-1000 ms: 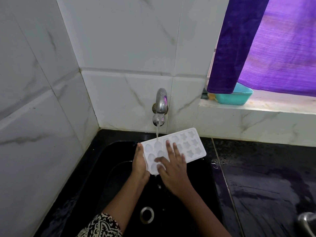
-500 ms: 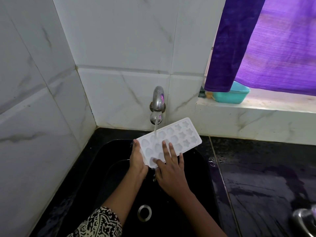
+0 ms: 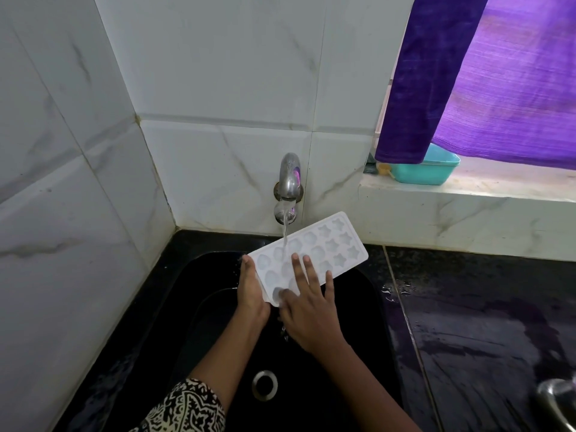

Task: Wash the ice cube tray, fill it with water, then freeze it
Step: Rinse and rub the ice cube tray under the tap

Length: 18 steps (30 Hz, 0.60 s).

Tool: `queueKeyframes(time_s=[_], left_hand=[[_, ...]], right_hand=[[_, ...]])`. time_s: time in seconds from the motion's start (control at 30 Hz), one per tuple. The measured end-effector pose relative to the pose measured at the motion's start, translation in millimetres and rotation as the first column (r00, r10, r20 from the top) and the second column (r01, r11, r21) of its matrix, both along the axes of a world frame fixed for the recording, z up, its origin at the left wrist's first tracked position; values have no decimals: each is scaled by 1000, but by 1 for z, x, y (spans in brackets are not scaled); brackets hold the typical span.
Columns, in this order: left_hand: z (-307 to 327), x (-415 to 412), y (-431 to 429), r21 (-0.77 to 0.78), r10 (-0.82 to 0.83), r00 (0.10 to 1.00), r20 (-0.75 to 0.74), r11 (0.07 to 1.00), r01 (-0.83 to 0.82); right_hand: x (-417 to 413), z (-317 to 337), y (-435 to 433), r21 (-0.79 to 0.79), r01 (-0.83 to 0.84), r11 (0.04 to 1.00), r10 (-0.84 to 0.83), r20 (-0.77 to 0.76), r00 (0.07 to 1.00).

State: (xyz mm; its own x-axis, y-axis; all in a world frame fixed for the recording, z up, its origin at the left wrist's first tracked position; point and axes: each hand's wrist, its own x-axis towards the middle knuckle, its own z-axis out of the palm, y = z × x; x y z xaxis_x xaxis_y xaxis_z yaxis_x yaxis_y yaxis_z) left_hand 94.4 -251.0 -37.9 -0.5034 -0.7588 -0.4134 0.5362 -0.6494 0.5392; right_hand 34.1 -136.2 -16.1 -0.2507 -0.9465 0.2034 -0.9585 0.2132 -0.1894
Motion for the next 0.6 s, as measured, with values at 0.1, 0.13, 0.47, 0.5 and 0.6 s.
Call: queueKeyframes(time_s=[0.1,0.13,0.47,0.5,0.6], left_hand=[[4,1,-5,-3,8,1000,18,1000,-8],[5,2,-7,5,9,1000,22,1000,-10],[1,6,2,37,62,998,-9,997,-62],[0,7,1,43,74,997,-11,996,-73],[0,6,1,54,83,997,2,995,-83]], right_hand=[[15,-6,-3,-21,11,1000,-12,-12,1000],[17,-10,-2,-9,-14,1000,14,-12,1000],[18,-7,-8,35,-36,999,37,-24,999],[20,-8,-8,34,-38,999,38,-8,999],[15,-5,-8,-12,-55,998,54,-67,996]])
